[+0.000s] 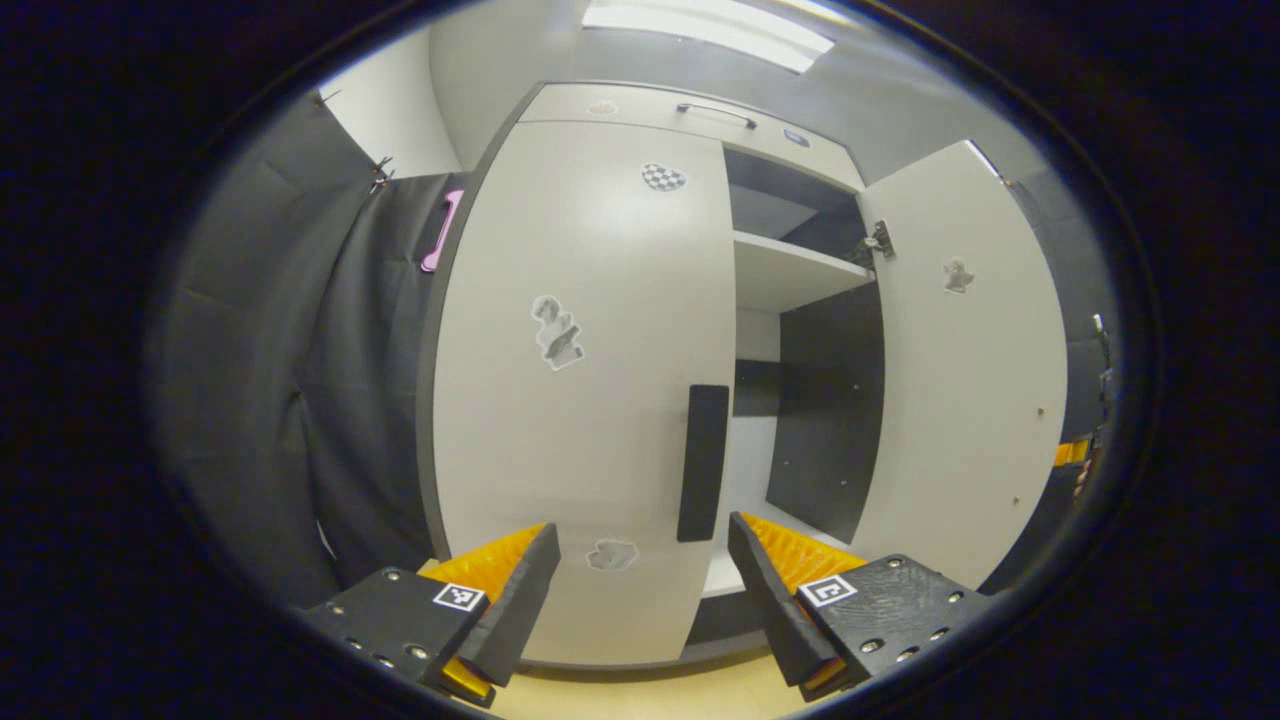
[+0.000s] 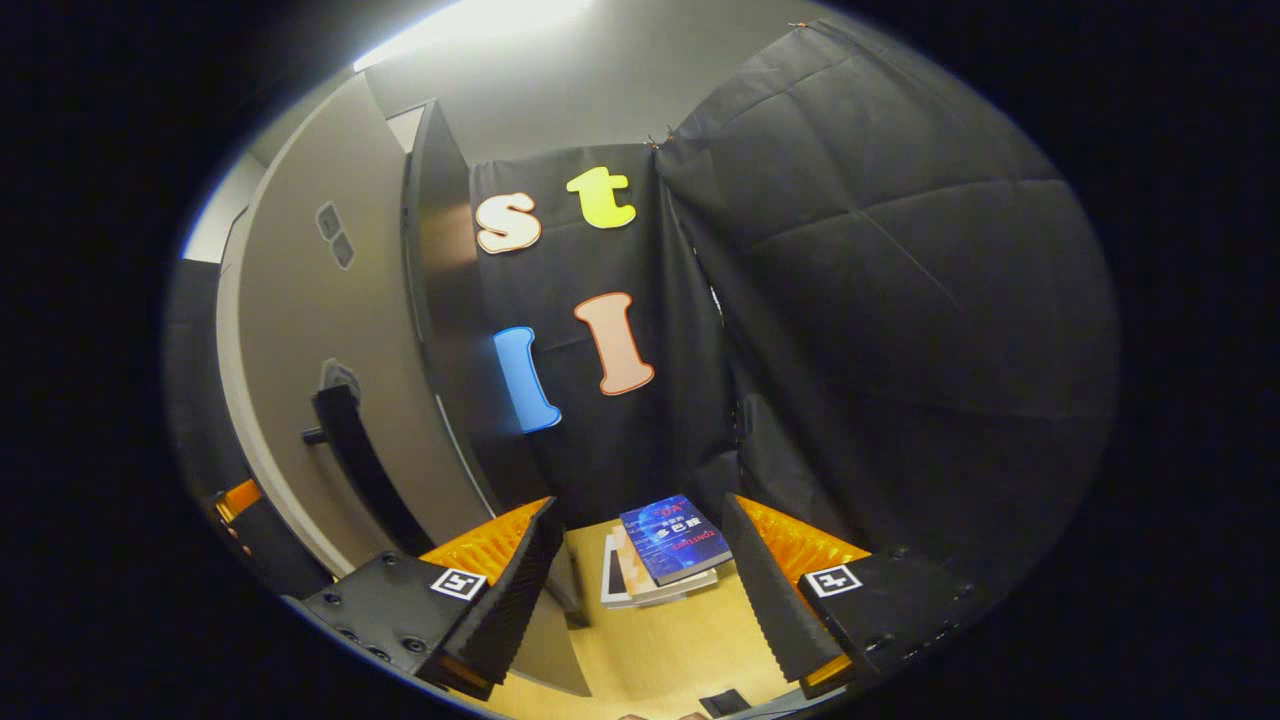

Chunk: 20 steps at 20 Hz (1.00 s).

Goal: Open the right door of the double-door shoe cabinet with the right hand, and open the left door with the left hand.

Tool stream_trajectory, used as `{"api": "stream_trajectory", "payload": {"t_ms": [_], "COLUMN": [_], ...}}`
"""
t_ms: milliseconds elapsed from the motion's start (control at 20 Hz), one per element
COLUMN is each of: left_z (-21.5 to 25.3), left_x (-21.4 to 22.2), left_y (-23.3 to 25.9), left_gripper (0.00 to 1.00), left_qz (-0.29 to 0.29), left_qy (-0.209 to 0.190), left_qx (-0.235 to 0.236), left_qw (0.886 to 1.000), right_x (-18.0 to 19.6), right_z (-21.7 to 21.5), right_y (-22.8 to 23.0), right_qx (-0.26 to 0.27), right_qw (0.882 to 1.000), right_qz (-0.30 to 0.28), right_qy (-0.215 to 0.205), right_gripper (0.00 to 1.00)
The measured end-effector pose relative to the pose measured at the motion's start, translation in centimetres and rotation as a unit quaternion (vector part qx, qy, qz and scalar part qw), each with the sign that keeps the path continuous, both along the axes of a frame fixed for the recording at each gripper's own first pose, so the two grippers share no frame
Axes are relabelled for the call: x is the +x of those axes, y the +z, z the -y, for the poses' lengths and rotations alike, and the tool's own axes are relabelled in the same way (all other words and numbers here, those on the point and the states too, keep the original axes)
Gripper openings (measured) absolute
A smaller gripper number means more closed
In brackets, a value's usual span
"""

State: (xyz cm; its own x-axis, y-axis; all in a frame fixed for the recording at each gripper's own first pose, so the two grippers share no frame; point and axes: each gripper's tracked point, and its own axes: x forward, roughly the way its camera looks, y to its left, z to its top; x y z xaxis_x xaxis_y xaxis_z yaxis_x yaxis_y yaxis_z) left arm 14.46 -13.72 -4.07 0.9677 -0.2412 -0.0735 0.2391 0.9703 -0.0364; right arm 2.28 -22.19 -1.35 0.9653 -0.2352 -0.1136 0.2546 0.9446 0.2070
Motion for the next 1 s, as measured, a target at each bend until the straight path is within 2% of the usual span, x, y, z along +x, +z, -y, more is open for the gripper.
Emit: {"api": "stream_trajectory", "payload": {"t_ms": [100,450,500,600,650,700,850,1000], "left_z": [1.5,4.1,4.5,5.2,5.2,5.5,6.3,6.9], "left_x": [1.3,5.6,6.2,7.1,7.8,8.2,8.5,9.1], "left_y": [0.7,1.4,1.4,1.5,1.6,1.8,1.6,0.9], "left_gripper": [0.98,0.99,0.96,0.99,0.96,0.77,0.72,0.58], "left_qz": [0.007,0.015,0.012,0.011,0.016,0.018,0.018,0.002], "left_qy": [0.003,0.026,0.031,0.033,0.042,0.045,0.056,0.064], "left_qx": [0.004,0.017,0.018,0.019,0.023,0.029,0.056,0.059], "left_qw": [1.000,0.999,0.999,0.999,0.999,0.998,0.997,0.996], "right_x": [1.3,5.5,6.1,7.3,8.0,8.6,10.5,12.0], "right_z": [1.4,4.2,4.6,5.3,5.7,6.0,6.8,7.8], "right_y": [-0.2,-1.1,-1.1,-1.5,-1.7,-1.6,-1.8,-1.5], "right_qx": [-0.003,-0.006,-0.008,-0.010,-0.010,-0.011,-0.019,-0.038], "right_qw": [1.000,1.000,1.000,1.000,1.000,1.000,1.000,0.999], "right_qz": [0.003,-0.007,-0.008,-0.011,-0.013,-0.013,-0.020,-0.025], "right_qy": [-0.014,-0.012,-0.010,-0.009,-0.010,-0.008,0.000,0.003], "right_gripper": [0.98,0.98,0.98,0.98,0.98,0.98,0.98,0.98]}}
